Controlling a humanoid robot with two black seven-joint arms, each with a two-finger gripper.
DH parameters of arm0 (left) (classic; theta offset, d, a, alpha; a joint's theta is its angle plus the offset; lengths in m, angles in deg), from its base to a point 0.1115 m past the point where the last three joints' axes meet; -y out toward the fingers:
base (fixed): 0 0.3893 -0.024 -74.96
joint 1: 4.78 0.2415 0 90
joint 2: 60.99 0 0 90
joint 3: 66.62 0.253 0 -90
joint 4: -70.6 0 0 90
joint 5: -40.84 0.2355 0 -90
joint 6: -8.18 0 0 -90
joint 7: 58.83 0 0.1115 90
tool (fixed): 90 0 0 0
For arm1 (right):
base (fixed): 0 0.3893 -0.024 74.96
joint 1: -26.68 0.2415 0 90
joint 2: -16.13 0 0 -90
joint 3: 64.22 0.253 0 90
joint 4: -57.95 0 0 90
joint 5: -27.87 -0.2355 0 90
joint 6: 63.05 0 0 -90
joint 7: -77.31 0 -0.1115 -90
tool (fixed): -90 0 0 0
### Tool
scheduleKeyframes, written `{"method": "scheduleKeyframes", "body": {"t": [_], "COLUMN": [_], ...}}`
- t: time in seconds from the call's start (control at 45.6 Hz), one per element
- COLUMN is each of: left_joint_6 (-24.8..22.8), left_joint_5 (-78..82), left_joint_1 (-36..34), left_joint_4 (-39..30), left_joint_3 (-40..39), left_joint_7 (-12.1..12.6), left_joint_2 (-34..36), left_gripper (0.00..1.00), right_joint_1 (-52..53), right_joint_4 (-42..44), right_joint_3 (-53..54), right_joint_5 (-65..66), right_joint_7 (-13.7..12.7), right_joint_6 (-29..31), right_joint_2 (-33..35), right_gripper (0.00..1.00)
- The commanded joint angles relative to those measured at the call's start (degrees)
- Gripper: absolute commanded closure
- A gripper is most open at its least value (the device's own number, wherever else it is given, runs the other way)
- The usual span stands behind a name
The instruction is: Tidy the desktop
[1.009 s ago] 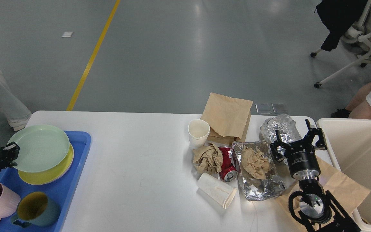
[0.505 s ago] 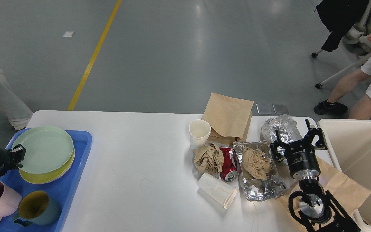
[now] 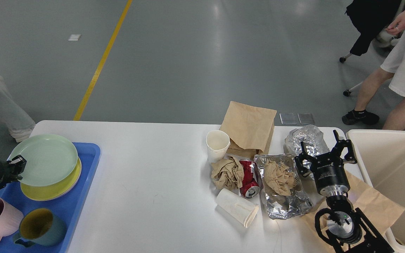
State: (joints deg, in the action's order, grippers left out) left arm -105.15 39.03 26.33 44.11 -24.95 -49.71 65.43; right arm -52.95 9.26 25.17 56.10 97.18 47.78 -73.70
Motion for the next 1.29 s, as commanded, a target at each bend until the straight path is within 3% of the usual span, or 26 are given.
{"method": "scheduleKeyframes", "body": {"t": [0.0, 0.022, 0.132, 0.197, 0.241, 0.307, 0.329, 0.417, 0.702, 0.79, 0.943, 1.053, 1.141, 1.272], "left_joint_6": [-2.3, -2.9, -3.1, -3.3, -3.7, -2.7, -2.4, -2.2, -3.6, -4.2, -4.2, -4.3, -4.3, -4.4], "left_joint_5": [0.0, -0.1, -0.8, -0.7, -0.6, -0.6, -0.6, -0.6, -0.3, -0.3, -0.6, -0.6, -0.3, -0.3], "left_joint_1": [0.1, 0.1, -0.3, -0.4, -0.5, -0.3, -0.4, -0.6, -3.1, -5.8, -4.5, 5.3, 8.2, 14.7], "left_joint_4": [-0.5, -0.5, -0.4, -0.4, -0.4, -0.4, -0.3, -0.4, -0.5, -0.5, -0.5, -0.5, -0.6, -0.7], "left_joint_3": [0.0, 0.0, 0.1, 0.1, 0.1, 0.3, 0.3, 0.1, -0.2, -4.1, -26.0, -48.3, -67.0, -89.0], "left_joint_7": [0.2, 0.4, 2.1, 1.7, 1.6, 2.1, 2.1, 2.4, 2.5, 2.0, 1.4, 1.2, 1.1, 1.0], "left_joint_2": [0.1, 0.3, 0.6, 0.6, 0.6, 0.6, 0.6, 0.6, 1.2, 4.2, 6.8, 5.6, 2.6, -4.8], "left_gripper": [0.92, 1.00, 1.00, 0.99, 0.85, 0.35, 0.23, 0.09, 0.04, 0.04, 0.04, 0.04, 0.04, 0.04], "right_joint_1": [0.0, 0.0, 0.0, 0.0, 0.0, 0.0, 0.0, 0.0, 0.0, 0.0, 0.0, 0.0, 0.0, 0.0], "right_joint_4": [0.0, 0.0, 0.0, 0.0, 0.0, 0.0, 0.0, 0.0, 0.0, 0.0, 0.0, 0.0, 0.0, 0.0], "right_joint_3": [0.0, 0.0, 0.0, 0.0, 0.0, 0.0, 0.0, 0.0, 0.0, 0.0, 0.0, 0.0, 0.0, 0.0], "right_joint_5": [0.0, 0.0, 0.0, 0.0, 0.0, 0.0, 0.0, 0.0, 0.0, 0.0, 0.0, 0.0, 0.0, 0.0], "right_joint_7": [0.0, 0.0, 0.0, 0.0, 0.0, 0.0, 0.0, 0.0, 0.0, 0.0, 0.0, 0.0, 0.0, 0.0], "right_joint_6": [0.0, 0.0, 0.0, 0.0, 0.0, 0.0, 0.0, 0.0, 0.0, 0.0, 0.0, 0.0, 0.0, 0.0], "right_joint_2": [0.0, 0.0, 0.0, 0.0, 0.0, 0.0, 0.0, 0.0, 0.0, 0.0, 0.0, 0.0, 0.0, 0.0], "right_gripper": [0.00, 0.00, 0.00, 0.00, 0.00, 0.00, 0.00, 0.00, 0.00, 0.00, 0.00, 0.00, 0.00, 0.00]}}
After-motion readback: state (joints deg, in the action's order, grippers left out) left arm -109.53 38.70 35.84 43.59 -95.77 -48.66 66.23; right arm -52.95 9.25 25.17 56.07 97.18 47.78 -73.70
